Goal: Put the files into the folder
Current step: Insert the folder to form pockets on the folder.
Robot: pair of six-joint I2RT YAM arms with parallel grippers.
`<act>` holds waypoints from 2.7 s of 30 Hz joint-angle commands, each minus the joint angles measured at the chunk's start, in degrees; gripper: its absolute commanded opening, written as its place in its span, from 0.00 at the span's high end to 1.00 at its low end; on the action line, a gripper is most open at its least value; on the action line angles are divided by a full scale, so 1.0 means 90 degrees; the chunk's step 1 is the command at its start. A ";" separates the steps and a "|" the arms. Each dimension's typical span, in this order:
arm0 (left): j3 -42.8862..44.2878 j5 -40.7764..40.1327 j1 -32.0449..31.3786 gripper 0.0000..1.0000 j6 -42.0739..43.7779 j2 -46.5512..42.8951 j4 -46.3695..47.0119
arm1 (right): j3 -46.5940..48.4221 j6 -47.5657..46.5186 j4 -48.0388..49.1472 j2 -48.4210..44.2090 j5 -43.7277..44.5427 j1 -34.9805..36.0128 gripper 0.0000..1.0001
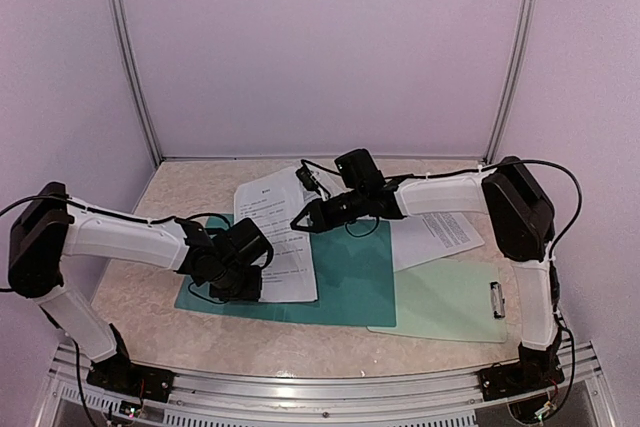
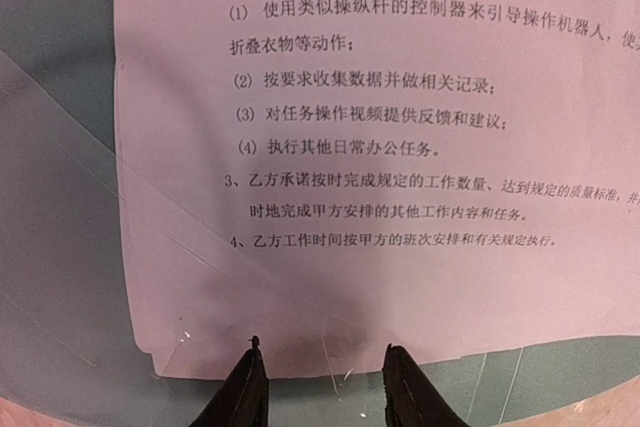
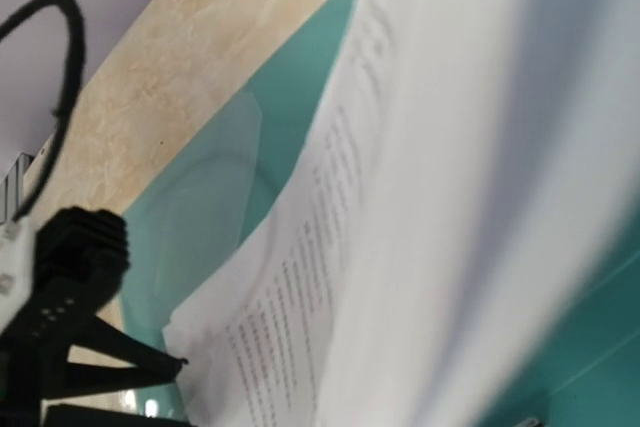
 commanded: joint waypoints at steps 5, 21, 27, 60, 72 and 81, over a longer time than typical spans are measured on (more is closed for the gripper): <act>0.0244 -0.0185 -0.0044 0.48 0.0138 -0.0440 -0.0355 | -0.0304 0.0293 0.0476 0.0186 -0.0009 0.0054 1.00; -0.0136 -0.0847 0.0568 0.21 -0.1181 -0.1442 -0.1648 | -0.0518 0.0858 0.1088 0.0360 0.0011 0.0108 1.00; -0.0579 -0.0279 0.1377 0.21 -0.1036 -0.1769 -0.1158 | -0.0547 0.1119 0.1284 0.0414 0.0122 0.0194 1.00; -0.1940 0.1429 0.3419 0.25 -0.0392 -0.1629 -0.0315 | -0.0595 0.1169 0.1452 0.0573 0.0147 0.0266 1.00; -0.2295 0.1963 0.3408 0.33 -0.0613 -0.1623 0.0199 | -0.0488 0.1335 0.1580 0.0729 0.0208 0.0363 1.00; -0.2357 0.1820 0.3388 0.34 -0.0628 -0.1810 0.0061 | -0.0455 0.1507 0.1721 0.0803 0.0289 0.0410 1.00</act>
